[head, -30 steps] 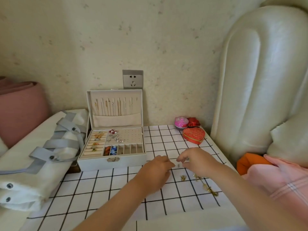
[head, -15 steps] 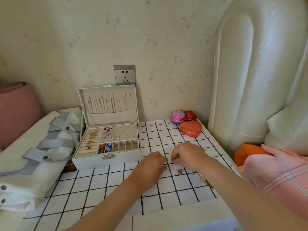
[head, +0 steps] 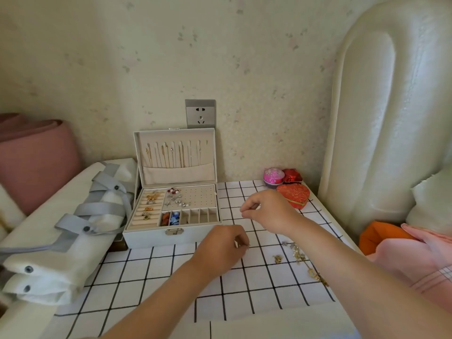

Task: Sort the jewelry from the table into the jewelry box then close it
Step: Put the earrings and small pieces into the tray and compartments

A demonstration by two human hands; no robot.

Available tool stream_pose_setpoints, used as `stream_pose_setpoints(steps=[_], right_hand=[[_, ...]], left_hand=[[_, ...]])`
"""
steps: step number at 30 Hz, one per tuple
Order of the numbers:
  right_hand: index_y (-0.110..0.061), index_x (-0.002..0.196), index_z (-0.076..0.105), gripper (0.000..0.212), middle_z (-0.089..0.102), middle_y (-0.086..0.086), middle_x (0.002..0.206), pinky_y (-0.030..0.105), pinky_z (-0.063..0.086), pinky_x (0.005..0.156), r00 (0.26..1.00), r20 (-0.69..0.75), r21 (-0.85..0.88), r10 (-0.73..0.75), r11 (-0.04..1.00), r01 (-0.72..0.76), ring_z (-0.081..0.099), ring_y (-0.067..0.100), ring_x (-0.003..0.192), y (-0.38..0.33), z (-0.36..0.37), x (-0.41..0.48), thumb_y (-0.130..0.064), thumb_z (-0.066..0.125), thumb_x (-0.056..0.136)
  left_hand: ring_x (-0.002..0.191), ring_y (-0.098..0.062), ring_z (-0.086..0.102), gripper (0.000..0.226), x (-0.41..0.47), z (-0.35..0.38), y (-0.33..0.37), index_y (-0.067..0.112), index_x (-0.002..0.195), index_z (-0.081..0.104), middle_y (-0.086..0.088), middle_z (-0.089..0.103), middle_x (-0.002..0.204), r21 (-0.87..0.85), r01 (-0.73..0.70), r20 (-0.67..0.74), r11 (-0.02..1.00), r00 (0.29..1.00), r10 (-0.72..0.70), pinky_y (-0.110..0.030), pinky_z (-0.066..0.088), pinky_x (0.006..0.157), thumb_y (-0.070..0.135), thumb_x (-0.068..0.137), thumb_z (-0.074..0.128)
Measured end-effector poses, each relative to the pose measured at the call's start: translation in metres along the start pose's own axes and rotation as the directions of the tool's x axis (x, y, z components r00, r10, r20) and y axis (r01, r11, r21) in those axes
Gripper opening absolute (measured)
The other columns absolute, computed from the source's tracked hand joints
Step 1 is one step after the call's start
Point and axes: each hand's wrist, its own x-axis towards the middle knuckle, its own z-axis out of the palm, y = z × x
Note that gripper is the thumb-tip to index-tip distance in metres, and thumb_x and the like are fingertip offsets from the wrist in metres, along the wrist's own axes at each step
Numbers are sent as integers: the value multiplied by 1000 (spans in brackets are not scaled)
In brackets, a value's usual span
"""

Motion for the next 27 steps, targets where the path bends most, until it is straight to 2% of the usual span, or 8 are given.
stream_pose_setpoints(steps=[3,7,10,12,15,22,27], right_hand=[[-26,87,78,7,68,-19,80,9,43,72,999,-30,26,-37,999,37,62,-6,81,-19,10,14,-19,76,85],[-32,84,75,14,70,-18,83,21,51,84,997,-40,44,-60,997,61,64,-4,86,-37,31,36,-19,74,85],[-31,88,75,9,69,-17,85,24,52,83,998,-16,6,-69,998,69,64,0,87,-50,47,50,-23,75,85],[-32,89,74,10,68,-16,85,23,52,80,998,-9,-19,-61,998,61,64,1,85,-57,56,58,-24,76,85],[-30,92,75,9,68,-17,87,18,49,74,999,9,-60,-49,997,49,62,-2,83,-64,67,71,-23,75,87],[-31,91,76,12,69,-17,92,20,50,78,997,60,-89,-42,995,47,63,0,88,-69,88,95,-19,72,89],[-31,92,75,13,69,-17,92,22,53,82,990,131,-108,-43,992,58,63,-1,88,-71,99,108,-19,72,89]], left_hand=[[73,5,58,12,0,-28,-7,29,88,70,16,67,83,-117,34,-44,993,998,-39,-12,49,71,17,86,69],[64,3,53,26,-3,-68,-26,33,98,66,13,63,78,-228,51,-145,972,986,-86,-12,47,68,9,87,66],[61,3,54,27,-5,-98,-44,36,94,69,19,63,75,-243,79,-227,967,965,-136,-11,45,62,10,90,65],[62,2,55,25,-6,-115,-59,36,90,70,15,66,79,-249,127,-272,960,943,-195,-11,45,63,12,89,66],[66,-1,57,21,-7,-135,-82,34,87,71,12,69,82,-267,188,-292,945,919,-265,-13,45,67,13,87,70],[70,-6,63,13,-7,-157,-110,31,84,71,7,70,82,-276,246,-304,929,895,-327,-24,54,70,19,84,76],[67,5,59,7,-5,-161,-119,30,84,71,9,70,83,-255,266,-315,930,886,-340,-17,46,67,30,82,78]])
